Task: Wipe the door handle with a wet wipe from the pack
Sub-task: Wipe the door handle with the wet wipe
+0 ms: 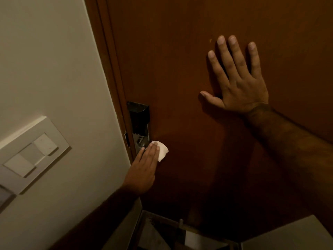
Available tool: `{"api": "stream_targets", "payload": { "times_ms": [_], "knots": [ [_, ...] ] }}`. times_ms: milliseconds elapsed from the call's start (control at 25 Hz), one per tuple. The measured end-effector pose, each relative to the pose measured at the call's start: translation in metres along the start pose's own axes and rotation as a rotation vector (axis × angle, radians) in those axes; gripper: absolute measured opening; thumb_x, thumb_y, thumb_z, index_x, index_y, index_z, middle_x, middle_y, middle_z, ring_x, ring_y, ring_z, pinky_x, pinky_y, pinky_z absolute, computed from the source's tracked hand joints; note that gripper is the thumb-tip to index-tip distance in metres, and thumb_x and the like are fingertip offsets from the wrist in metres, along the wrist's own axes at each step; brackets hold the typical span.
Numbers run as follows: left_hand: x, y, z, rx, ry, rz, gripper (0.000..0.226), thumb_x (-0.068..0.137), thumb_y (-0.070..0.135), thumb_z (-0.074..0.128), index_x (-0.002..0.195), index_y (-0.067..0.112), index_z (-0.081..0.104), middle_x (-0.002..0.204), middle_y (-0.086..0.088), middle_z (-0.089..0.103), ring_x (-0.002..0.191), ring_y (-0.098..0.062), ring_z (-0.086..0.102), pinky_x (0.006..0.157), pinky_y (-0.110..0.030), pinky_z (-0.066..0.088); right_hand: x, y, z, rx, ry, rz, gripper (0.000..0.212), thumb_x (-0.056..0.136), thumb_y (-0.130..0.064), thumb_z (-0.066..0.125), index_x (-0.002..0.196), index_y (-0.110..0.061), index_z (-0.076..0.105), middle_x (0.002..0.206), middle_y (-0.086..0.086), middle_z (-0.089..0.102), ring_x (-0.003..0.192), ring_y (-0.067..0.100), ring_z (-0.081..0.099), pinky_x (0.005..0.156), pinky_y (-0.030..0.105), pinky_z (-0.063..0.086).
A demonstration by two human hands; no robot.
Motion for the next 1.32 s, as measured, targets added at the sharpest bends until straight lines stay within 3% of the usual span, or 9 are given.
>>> {"api": "stream_targets", "payload": {
  "times_ms": [80,240,440,560,680,760,920,1120,1320],
  "knots": [
    [-0.01,-0.004,-0.003,-0.141,0.0,-0.185,0.092,0.085,0.022,0.068,0.159,0.0,0.019,0.168,-0.024,0.023,0.156,-0.038,0.026,0.125,-0.056,0.027,0.0,-0.001,0.0,0.008,-0.009,-0.003,0.102,0.106,-0.08,0.029,0.177,-0.01,0.009,0.18,0.02,0.011,0.167,0.038,0.016,0.133,0.055,-0.013],
    [-0.01,-0.004,-0.007,-0.453,-0.056,-0.479,0.101,0.091,0.026,0.066,0.163,0.007,-0.002,0.174,-0.013,0.0,0.161,-0.029,0.003,0.13,-0.047,0.012,0.001,-0.001,-0.003,0.026,-0.013,0.0,0.102,0.107,-0.08,0.028,0.177,-0.01,0.01,0.18,0.02,0.012,0.167,0.038,0.017,0.132,0.058,-0.004],
    [-0.001,0.025,-0.016,-0.935,0.111,-0.847,0.106,0.091,0.025,0.072,0.164,0.017,-0.004,0.175,-0.004,-0.002,0.159,-0.025,0.007,0.124,-0.041,0.008,0.0,-0.001,-0.004,0.017,-0.014,0.004,0.101,0.107,-0.08,0.028,0.177,-0.009,0.012,0.18,0.021,0.015,0.166,0.039,0.02,0.131,0.06,0.003],
    [0.003,0.052,-0.018,-1.397,0.171,-1.04,0.099,0.094,0.011,0.068,0.164,0.029,0.001,0.174,-0.003,0.014,0.157,-0.028,0.023,0.122,-0.046,0.026,-0.001,0.0,-0.004,0.038,-0.025,0.011,0.102,0.107,-0.08,0.029,0.177,-0.009,0.01,0.18,0.021,0.013,0.167,0.039,0.018,0.131,0.061,0.004],
    [0.014,0.077,-0.031,-1.876,0.29,-1.104,0.096,0.095,-0.003,0.061,0.164,0.036,0.006,0.173,-0.002,0.019,0.155,-0.028,0.03,0.112,-0.036,0.036,-0.001,-0.001,-0.004,0.027,-0.018,0.007,0.101,0.107,-0.08,0.028,0.177,-0.009,0.01,0.18,0.021,0.013,0.166,0.039,0.019,0.131,0.06,0.001],
    [0.023,0.084,-0.038,-1.865,0.266,-1.128,0.096,0.095,0.001,0.062,0.164,0.035,0.003,0.174,-0.002,0.013,0.155,-0.03,0.03,0.11,-0.034,0.038,-0.002,-0.001,-0.004,0.011,-0.013,0.005,0.101,0.107,-0.08,0.028,0.177,-0.009,0.011,0.18,0.021,0.015,0.166,0.039,0.02,0.131,0.059,0.0],
    [0.026,0.099,-0.045,-1.384,0.06,-1.045,0.105,0.094,0.018,0.07,0.163,0.018,-0.009,0.173,0.001,-0.019,0.153,-0.03,0.031,0.084,-0.009,0.045,-0.001,-0.001,-0.003,0.003,-0.003,0.0,0.101,0.107,-0.08,0.028,0.177,-0.009,0.009,0.18,0.02,0.013,0.166,0.039,0.02,0.131,0.058,-0.001],
    [0.024,0.119,-0.044,-1.089,-0.004,-0.939,0.111,0.092,0.026,0.071,0.161,0.013,-0.014,0.168,-0.007,-0.032,0.157,-0.032,0.021,0.101,-0.019,0.038,-0.001,-0.002,-0.001,-0.002,0.01,0.008,0.102,0.106,-0.08,0.029,0.177,-0.01,0.01,0.18,0.02,0.014,0.166,0.038,0.021,0.131,0.059,0.002],
    [0.031,0.098,-0.041,-1.284,0.069,-1.084,0.113,0.091,0.025,0.074,0.162,0.013,-0.014,0.173,-0.004,-0.019,0.155,-0.031,0.024,0.108,-0.025,0.027,-0.001,-0.001,-0.002,0.004,0.006,0.009,0.102,0.106,-0.081,0.029,0.177,-0.009,0.012,0.179,0.021,0.016,0.165,0.039,0.022,0.131,0.06,0.004]
  ]
}}
Point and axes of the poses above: each hand's wrist, its own x-axis towards the middle knuckle, its own z-axis out of the palm, y = z × x, the point moved 3 cm from there along x, towards the middle knuckle
